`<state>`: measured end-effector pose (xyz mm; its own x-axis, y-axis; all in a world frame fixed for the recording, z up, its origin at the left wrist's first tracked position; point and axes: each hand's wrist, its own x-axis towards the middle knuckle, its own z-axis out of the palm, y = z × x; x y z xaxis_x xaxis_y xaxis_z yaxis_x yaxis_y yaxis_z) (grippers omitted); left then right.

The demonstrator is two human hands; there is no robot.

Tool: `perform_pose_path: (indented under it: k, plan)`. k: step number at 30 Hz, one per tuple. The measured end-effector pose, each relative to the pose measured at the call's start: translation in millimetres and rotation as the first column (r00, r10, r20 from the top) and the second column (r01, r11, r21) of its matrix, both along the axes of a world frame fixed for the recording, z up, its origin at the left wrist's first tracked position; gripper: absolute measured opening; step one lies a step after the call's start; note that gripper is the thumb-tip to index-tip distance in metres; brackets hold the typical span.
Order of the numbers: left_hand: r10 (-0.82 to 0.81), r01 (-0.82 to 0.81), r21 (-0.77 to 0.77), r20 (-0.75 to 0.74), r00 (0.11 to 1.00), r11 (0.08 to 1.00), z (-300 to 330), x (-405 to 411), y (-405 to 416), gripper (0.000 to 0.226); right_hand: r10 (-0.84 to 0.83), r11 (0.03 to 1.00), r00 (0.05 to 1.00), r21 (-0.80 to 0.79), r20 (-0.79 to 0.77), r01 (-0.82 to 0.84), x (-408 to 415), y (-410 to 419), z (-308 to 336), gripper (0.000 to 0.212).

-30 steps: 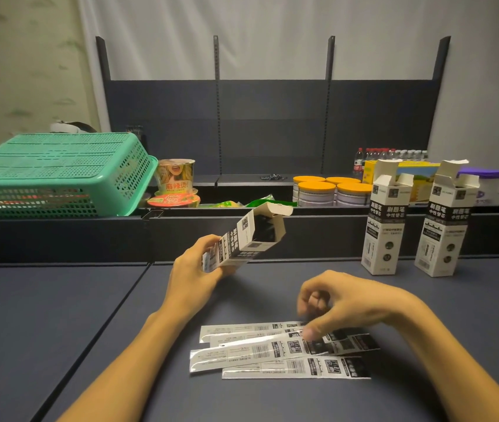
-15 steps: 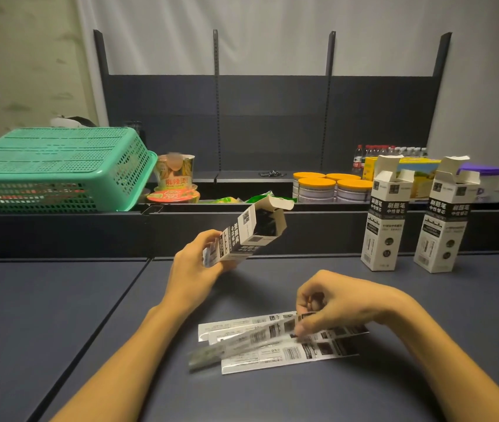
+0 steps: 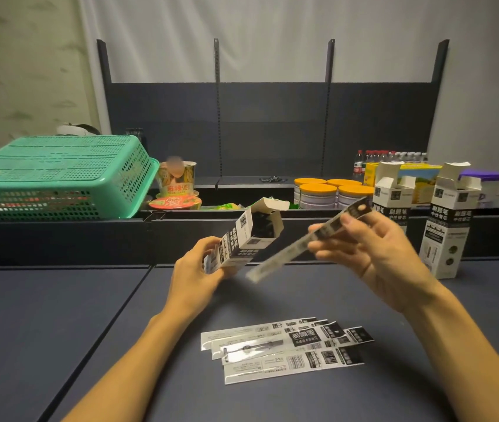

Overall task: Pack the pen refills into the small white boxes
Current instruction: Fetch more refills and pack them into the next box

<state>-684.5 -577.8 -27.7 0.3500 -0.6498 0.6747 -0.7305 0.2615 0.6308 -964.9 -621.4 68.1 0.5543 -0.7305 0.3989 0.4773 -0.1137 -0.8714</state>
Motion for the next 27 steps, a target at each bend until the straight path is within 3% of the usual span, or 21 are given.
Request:
perform_pose_path:
  k: [6, 14, 19, 27]
  plan:
    - [-0.009, 0.009, 0.007, 0.029, 1.0, 1.0, 0.3, 0.7, 0.8, 0.048, -0.107, 0.993, 0.968, -0.015, 0.228, 0.114, -4.1, -2.0, 4.5, 0.019]
    - [0.009, -0.009, 0.0, 0.044, 0.999, 1.0, 1.3, 0.7, 0.6, 0.048, -0.221, 0.959, 0.947, -0.127, 0.233, 0.255, -0.5, -1.3, 1.7, 0.032]
    - [0.016, -0.016, 0.002, 0.045, 0.999, 1.0, -0.9, 2.6, -0.4, 0.048, -0.283, 0.915, 0.92, -0.212, 0.27, 0.343, 0.9, 3.7, 1.8, 0.016]
    - [0.013, -0.013, 0.004, 0.052, 0.999, 1.0, 0.3, 0.7, 0.6, 0.048, -0.27, 0.895, 0.925, -0.285, 0.267, 0.343, 3.5, 5.3, -1.1, 0.016]
